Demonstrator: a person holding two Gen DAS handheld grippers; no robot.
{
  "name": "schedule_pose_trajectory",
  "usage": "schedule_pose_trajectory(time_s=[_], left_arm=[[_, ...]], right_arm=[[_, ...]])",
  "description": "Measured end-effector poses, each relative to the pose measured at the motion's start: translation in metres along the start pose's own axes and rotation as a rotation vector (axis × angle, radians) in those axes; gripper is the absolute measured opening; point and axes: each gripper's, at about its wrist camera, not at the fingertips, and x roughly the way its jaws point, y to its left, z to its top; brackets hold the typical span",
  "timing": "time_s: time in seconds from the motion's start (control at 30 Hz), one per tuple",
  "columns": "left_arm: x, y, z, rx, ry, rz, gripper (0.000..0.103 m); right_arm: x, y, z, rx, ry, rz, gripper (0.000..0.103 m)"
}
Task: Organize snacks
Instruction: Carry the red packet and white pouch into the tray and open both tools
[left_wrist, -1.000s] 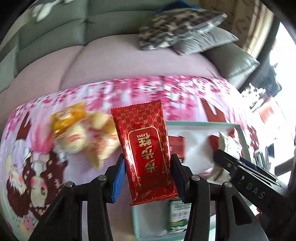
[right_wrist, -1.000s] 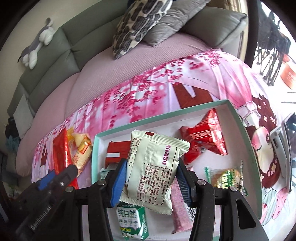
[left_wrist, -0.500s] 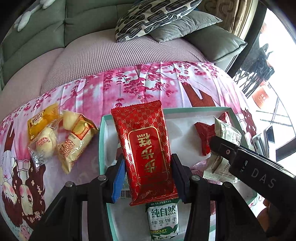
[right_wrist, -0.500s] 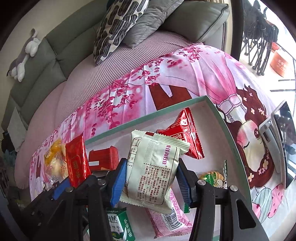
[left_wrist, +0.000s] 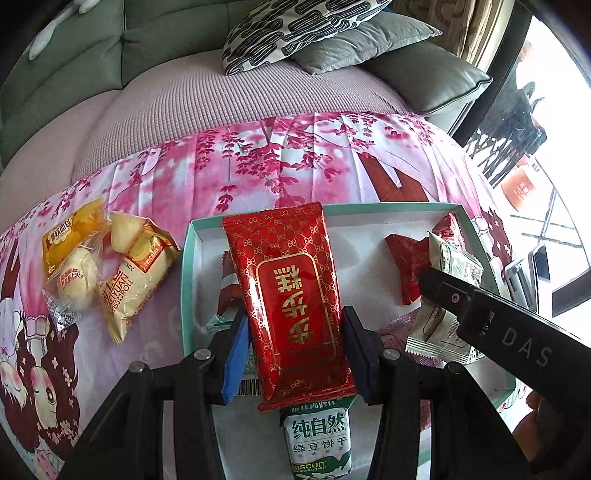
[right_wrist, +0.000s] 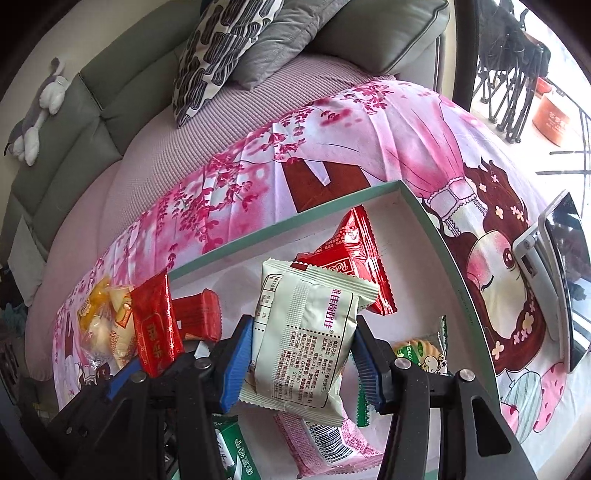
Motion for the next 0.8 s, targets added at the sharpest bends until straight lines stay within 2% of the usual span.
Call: schedule_pose_trajectory(time_s=[0.1,0.2,0.47,0.6,0.67,0.7,0.8], left_arm=[[-0.002,0.001,0.001,0.001,-0.004,0.005,0.051],[-0.006,0.002,0.001,0.001,-0.010,0.001,0.057],[-0.009,0.006,0.002,-0.012,-0.010,0.029,0.057],[-0.007,0.017,0.003,-0.054,0.002,0.066,0.059],[-0.007,0.024,0.003,-0.078,0.002,0.083,0.064],[-0.008,0.028,0.003,-0.092,0.001,0.092,0.070],[-0.009,0.039,0.004,-0.133,-0.006,0.114,0.071]], right_arm=[[0.001,-0.001,0.000,0.005,0.003,-0.010,0.057],[0.001,-0.002,0.000,0.009,0.004,-0.012,0.057],[0.000,-0.002,0.000,0.009,0.000,-0.012,0.057],[-0.002,-0.001,0.001,0.001,-0.011,-0.010,0.066],[-0.001,-0.001,0.001,-0.004,-0.010,-0.011,0.066],[-0.001,0.000,0.001,-0.006,-0.009,-0.009,0.068],[0.000,0.001,0.001,-0.016,-0.011,-0.007,0.076]])
